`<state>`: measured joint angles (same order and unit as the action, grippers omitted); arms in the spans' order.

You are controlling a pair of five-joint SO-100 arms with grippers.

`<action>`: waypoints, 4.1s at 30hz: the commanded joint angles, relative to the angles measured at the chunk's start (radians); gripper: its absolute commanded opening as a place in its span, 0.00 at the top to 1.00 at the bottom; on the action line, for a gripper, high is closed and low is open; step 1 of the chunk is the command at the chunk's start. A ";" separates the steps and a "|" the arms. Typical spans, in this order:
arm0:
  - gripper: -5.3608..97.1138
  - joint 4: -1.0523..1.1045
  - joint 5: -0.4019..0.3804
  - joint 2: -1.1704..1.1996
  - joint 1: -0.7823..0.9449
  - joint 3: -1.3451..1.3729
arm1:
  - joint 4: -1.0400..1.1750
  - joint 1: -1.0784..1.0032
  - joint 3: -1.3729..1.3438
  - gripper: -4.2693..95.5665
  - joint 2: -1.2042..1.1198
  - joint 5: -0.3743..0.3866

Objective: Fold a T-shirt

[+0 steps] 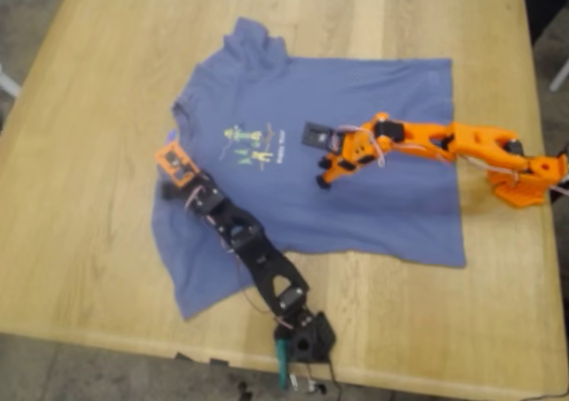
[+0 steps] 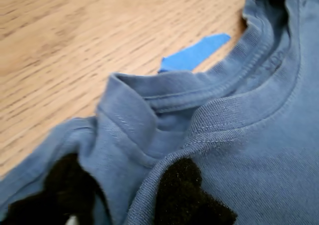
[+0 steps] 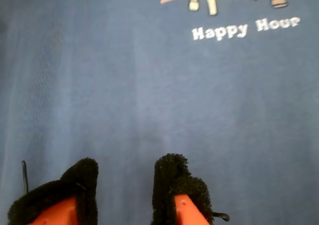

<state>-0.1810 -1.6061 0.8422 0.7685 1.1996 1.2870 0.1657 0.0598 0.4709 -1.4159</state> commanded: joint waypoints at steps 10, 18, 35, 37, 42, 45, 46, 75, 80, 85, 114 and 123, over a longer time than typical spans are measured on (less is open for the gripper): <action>0.95 -0.035 -0.055 -0.029 0.009 -0.110 | -0.025 0.002 0.054 0.77 -0.049 0.011; 0.95 -0.084 -0.061 0.025 0.006 -0.110 | -0.048 -0.005 0.054 0.77 -0.115 0.008; 0.95 -0.252 -0.071 0.290 -0.072 -0.002 | -0.250 -0.032 0.052 0.78 -0.298 0.006; 0.95 -0.259 -0.071 0.339 -0.087 0.035 | -0.273 -0.035 0.052 0.78 -0.318 0.006; 0.95 -0.270 -0.075 0.466 -0.124 0.141 | -0.345 -0.044 0.051 0.78 -0.364 0.009; 0.95 -0.272 -0.077 0.541 -0.140 0.215 | -0.351 -0.049 0.051 0.78 -0.388 0.006; 0.95 -0.272 -0.077 0.563 -0.141 0.238 | -0.342 -0.049 0.051 0.79 -0.390 0.005; 0.95 -0.238 -0.083 0.893 -0.195 0.558 | -0.153 -0.067 0.049 0.96 -0.394 -0.002; 0.95 -0.229 -0.092 0.953 -0.258 0.618 | -0.156 -0.117 0.049 0.96 -0.393 0.005; 0.95 -0.219 -0.095 1.068 -0.370 0.739 | -0.153 -0.181 0.051 0.96 -0.382 0.006; 0.95 -0.295 -0.097 1.190 -1.321 0.767 | -0.163 -0.563 0.052 0.96 -0.311 0.006; 0.95 -0.393 -0.089 0.857 -1.506 0.472 | -0.129 -0.611 0.052 0.96 -0.276 0.009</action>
<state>-0.5522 -1.6920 1.7365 -0.6121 1.8761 1.1490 -0.3344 0.1058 0.1641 -1.4143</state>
